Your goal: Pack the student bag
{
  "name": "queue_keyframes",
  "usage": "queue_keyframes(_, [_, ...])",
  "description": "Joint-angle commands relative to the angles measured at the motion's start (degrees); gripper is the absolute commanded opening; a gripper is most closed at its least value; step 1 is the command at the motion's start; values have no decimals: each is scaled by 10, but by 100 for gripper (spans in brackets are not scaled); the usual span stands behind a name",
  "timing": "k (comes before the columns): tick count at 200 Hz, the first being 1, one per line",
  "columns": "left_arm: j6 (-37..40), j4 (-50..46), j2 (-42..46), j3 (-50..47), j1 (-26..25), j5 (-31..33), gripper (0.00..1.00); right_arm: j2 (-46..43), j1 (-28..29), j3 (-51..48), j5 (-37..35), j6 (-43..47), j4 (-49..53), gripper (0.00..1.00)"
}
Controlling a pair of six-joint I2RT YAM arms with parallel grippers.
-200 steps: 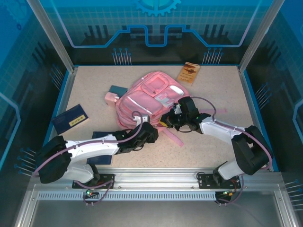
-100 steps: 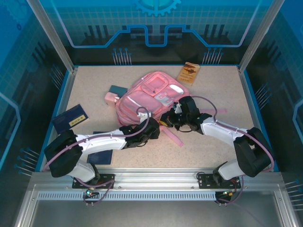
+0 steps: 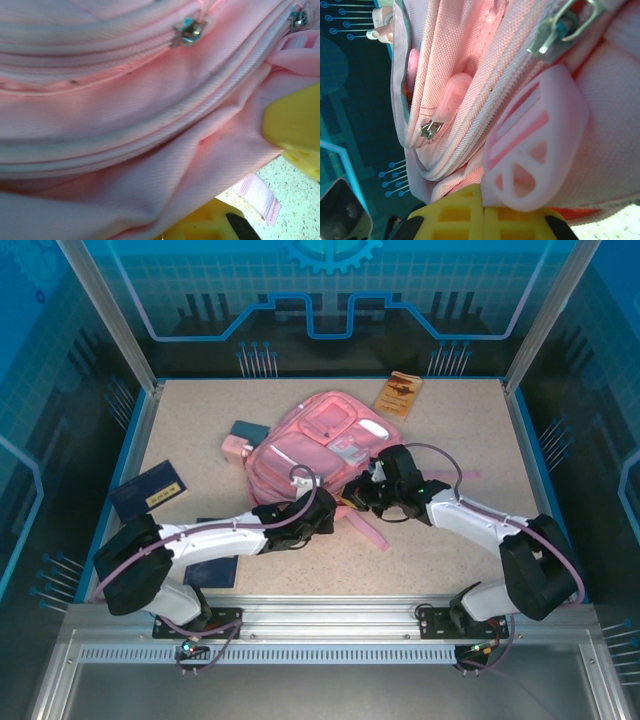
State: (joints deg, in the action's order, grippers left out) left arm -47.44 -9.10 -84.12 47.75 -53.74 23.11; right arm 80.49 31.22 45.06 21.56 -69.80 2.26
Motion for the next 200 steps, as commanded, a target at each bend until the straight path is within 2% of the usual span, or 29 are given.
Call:
queue_keyframes(1, [9, -59, 36, -20, 5, 46, 0, -45, -18, 7, -53, 46, 65, 0])
queue_keyframes(22, [2, -98, 66, -44, 7, 68, 0, -77, -42, -14, -102, 60, 111, 0])
queue_keyframes(49, [20, -110, 110, -72, 17, 65, 0, -119, -70, -29, -165, 83, 183, 0])
queue_keyframes(77, [70, -61, 131, -95, 24, 46, 0, -130, -92, -37, -202, 112, 209, 0])
queue_keyframes(98, [123, 0, 129, -95, 24, -12, 0, -122, -105, -34, -192, 121, 211, 0])
queue_keyframes(106, [141, 22, 127, -89, 23, -43, 0, -121, -107, -26, -181, 122, 217, 11])
queue_keyframes(123, [171, 59, 120, -74, 23, -104, 0, -122, -105, -8, -154, 122, 235, 44])
queue_keyframes(131, [182, 69, 116, -64, 22, -127, 0, -123, -103, 2, -147, 121, 252, 53])
queue_keyframes(162, [219, 103, 77, -26, 15, -225, 0, -138, -88, 24, -142, 91, 330, 61])
queue_keyframes(200, [239, 95, -13, 49, -18, -248, 0, -202, -50, -16, -153, 0, 349, 64])
